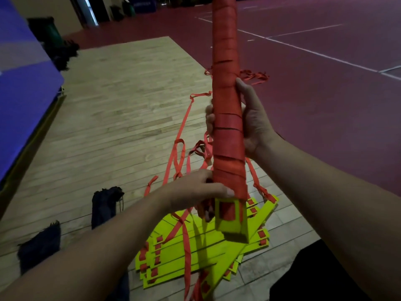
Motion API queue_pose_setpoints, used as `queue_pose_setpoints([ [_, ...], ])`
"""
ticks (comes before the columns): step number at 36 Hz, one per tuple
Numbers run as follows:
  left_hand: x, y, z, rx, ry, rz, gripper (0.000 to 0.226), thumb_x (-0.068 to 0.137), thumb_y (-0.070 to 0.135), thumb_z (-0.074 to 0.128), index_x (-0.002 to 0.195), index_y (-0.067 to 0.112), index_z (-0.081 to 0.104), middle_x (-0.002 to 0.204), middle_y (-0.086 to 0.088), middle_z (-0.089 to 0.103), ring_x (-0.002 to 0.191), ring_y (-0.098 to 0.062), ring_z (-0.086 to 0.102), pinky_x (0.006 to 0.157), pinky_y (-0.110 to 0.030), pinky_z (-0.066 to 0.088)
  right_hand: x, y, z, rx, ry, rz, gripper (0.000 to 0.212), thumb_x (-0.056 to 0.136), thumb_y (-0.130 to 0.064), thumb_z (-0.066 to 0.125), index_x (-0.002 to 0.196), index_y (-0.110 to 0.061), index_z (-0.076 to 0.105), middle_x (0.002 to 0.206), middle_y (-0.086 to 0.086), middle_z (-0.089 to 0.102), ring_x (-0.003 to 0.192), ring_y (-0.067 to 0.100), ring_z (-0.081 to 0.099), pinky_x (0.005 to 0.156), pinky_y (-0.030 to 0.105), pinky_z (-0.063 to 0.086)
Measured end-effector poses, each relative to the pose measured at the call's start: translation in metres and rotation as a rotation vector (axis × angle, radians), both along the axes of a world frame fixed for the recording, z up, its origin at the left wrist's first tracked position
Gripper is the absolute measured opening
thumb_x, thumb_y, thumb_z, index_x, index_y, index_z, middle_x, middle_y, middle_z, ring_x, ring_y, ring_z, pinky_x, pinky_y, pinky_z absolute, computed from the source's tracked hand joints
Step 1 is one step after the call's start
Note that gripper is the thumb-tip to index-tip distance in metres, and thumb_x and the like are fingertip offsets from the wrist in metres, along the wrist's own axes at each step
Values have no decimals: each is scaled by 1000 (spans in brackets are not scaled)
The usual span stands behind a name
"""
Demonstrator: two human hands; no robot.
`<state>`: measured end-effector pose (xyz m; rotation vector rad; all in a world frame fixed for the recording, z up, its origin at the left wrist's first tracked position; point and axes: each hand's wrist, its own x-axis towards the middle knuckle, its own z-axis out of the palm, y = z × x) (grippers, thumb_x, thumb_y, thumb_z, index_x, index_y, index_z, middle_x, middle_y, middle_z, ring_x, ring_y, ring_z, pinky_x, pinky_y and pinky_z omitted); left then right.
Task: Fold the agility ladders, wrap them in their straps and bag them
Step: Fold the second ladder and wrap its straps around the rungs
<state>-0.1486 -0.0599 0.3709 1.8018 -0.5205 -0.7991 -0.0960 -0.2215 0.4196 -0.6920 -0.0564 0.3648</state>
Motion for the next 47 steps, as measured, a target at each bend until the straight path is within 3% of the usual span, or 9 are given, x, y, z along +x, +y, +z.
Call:
queue_pose_setpoints([
  [7, -9, -11, 4, 146, 116, -96, 24, 80, 47, 70, 88, 24, 71, 84, -8, 74, 66, -24, 67, 74, -36, 55, -3, 7, -3, -371, 21, 83, 31, 94, -40, 56, 87, -11, 49, 65, 7, 52, 44, 14, 47, 47, 23, 47],
  [11, -1, -4, 6, 551, -161, -114, 42, 89, 61, 57, 93, 22, 71, 82, 3, 74, 74, -14, 66, 67, -25, 49, 0, 11, -12, -646, -62, -163, 26, 95, -33, 63, 91, -11, 50, 70, 14, 55, 48, 22, 53, 50, 29, 51],
  [17, -6, -5, -1, 633, -425, -44, 42, 79, 68, 67, 82, 26, 59, 71, 8, 65, 66, -10, 64, 55, -22, 44, 16, 14, -14, -733, -18, -559, 28, 93, -34, 69, 91, -9, 57, 65, 7, 54, 48, 19, 54, 54, 35, 53],
  [20, -5, -8, -3, 538, -454, 47, 26, 83, 48, 70, 79, 27, 56, 67, 8, 61, 57, -8, 57, 57, -30, 50, 16, 4, -10, -625, 41, -528, 44, 93, -34, 66, 120, -3, 51, 83, 15, 58, 51, 21, 60, 57, 37, 57],
  [28, -4, 4, 9, -148, 101, -167, 12, 64, 32, 74, 76, 32, 75, 69, 16, 66, 66, -1, 61, 65, -17, 49, 3, 0, 4, 117, -39, -103, 37, 90, -41, 57, 96, -5, 57, 76, 12, 61, 61, 23, 62, 60, 33, 58],
  [32, -7, 3, 1, -199, 187, -276, 38, 52, 48, 90, 86, 36, 78, 84, 11, 73, 81, -10, 66, 82, -31, 51, -2, 9, 0, 14, -35, 104, 33, 82, -36, 58, 97, -6, 53, 70, 8, 54, 48, 13, 53, 47, 24, 51],
  [39, -2, 13, 17, 472, -75, -368, 60, 78, 85, 44, 92, 30, 65, 78, 14, 66, 73, -8, 62, 83, -34, 50, 1, 8, 1, -329, -41, 48, 12, 93, -21, 53, 89, -10, 50, 66, 10, 54, 45, 18, 52, 49, 25, 50],
  [42, 0, 17, 11, 508, -110, -354, 82, 77, 85, 49, 102, 8, 62, 67, 6, 62, 63, -16, 59, 70, -36, 50, 3, 8, -2, -487, -72, -157, 9, 95, -14, 57, 91, -10, 50, 63, 13, 55, 45, 22, 53, 48, 29, 51],
  [47, -6, 1, -3, 568, -345, -99, 62, 76, 81, 56, 93, 22, 70, 83, 3, 75, 74, -13, 71, 72, -30, 56, 13, 15, -10, -755, -87, -564, 15, 92, -16, 64, 84, -6, 55, 62, 9, 55, 41, 20, 54, 52, 40, 57],
])
